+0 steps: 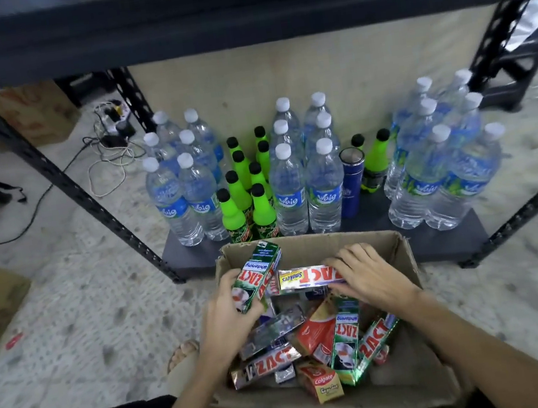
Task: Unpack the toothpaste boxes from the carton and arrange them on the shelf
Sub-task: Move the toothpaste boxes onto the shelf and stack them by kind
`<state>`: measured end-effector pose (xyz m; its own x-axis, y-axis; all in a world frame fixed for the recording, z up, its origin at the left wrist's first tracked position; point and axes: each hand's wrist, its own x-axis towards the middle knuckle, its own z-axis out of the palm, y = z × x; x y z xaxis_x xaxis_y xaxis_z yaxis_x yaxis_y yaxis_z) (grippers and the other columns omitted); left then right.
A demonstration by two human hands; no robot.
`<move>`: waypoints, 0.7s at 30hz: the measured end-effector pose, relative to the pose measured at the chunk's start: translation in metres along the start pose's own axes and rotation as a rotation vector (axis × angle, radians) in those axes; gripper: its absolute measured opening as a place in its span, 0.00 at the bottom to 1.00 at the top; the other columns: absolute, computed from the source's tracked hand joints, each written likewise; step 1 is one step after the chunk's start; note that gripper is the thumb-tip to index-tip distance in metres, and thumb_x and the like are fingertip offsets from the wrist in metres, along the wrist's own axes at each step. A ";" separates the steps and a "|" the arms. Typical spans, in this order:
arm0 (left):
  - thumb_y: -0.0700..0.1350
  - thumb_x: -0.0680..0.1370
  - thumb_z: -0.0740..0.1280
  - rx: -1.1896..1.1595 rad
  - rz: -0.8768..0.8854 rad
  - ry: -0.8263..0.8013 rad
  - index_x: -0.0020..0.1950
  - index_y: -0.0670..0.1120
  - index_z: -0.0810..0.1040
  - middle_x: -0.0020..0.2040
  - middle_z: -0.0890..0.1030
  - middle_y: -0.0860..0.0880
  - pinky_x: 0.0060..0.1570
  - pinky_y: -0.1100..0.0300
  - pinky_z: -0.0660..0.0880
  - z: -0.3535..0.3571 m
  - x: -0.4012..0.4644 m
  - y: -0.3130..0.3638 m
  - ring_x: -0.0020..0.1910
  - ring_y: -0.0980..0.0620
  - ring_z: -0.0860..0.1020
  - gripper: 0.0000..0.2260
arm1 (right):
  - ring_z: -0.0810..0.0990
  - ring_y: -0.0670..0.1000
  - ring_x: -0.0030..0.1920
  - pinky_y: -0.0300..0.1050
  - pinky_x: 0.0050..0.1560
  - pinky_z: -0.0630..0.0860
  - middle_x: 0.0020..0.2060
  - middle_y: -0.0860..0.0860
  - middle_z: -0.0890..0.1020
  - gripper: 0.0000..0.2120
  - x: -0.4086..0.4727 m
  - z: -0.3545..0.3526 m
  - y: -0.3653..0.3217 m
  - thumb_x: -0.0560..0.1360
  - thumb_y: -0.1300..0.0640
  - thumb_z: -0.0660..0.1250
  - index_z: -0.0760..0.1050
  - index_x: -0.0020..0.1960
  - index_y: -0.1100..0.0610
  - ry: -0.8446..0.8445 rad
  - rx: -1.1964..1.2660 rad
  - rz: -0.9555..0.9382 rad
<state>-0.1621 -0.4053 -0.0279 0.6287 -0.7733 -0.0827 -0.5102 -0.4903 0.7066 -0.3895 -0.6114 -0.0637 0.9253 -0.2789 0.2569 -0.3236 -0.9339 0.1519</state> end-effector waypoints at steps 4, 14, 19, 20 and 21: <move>0.53 0.69 0.74 0.043 0.174 0.058 0.67 0.59 0.70 0.55 0.83 0.59 0.49 0.55 0.80 -0.036 0.010 0.041 0.50 0.60 0.82 0.28 | 0.75 0.57 0.54 0.51 0.56 0.70 0.50 0.53 0.78 0.23 0.001 -0.056 0.018 0.79 0.41 0.59 0.77 0.63 0.57 0.144 -0.019 0.087; 0.52 0.71 0.77 -0.078 0.475 0.160 0.66 0.58 0.74 0.58 0.82 0.61 0.49 0.60 0.79 -0.129 0.013 0.151 0.54 0.64 0.80 0.25 | 0.73 0.58 0.55 0.50 0.54 0.65 0.48 0.54 0.77 0.23 0.014 -0.227 0.054 0.74 0.42 0.65 0.79 0.62 0.55 0.504 -0.058 0.258; 0.47 0.71 0.78 -0.101 0.643 0.190 0.62 0.58 0.77 0.54 0.80 0.70 0.52 0.64 0.77 -0.187 0.010 0.215 0.55 0.66 0.79 0.21 | 0.71 0.57 0.55 0.51 0.56 0.65 0.49 0.53 0.78 0.22 0.017 -0.309 0.076 0.74 0.41 0.67 0.81 0.61 0.55 0.656 -0.103 0.282; 0.46 0.72 0.78 -0.111 0.683 0.184 0.62 0.57 0.78 0.55 0.81 0.69 0.53 0.66 0.76 -0.199 0.010 0.228 0.56 0.65 0.80 0.21 | 0.72 0.58 0.56 0.52 0.56 0.65 0.50 0.53 0.79 0.22 0.018 -0.325 0.081 0.75 0.42 0.67 0.81 0.61 0.55 0.683 -0.114 0.278; 0.45 0.72 0.78 -0.115 0.723 0.181 0.63 0.56 0.78 0.55 0.82 0.67 0.54 0.67 0.76 -0.211 0.011 0.242 0.56 0.63 0.80 0.21 | 0.72 0.58 0.56 0.51 0.56 0.65 0.50 0.53 0.79 0.22 0.020 -0.341 0.085 0.75 0.42 0.67 0.80 0.62 0.55 0.699 -0.136 0.272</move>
<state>-0.1542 -0.4476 0.2902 0.2519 -0.8032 0.5398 -0.7740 0.1676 0.6106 -0.4659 -0.6201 0.2796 0.4836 -0.2461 0.8400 -0.5859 -0.8040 0.1018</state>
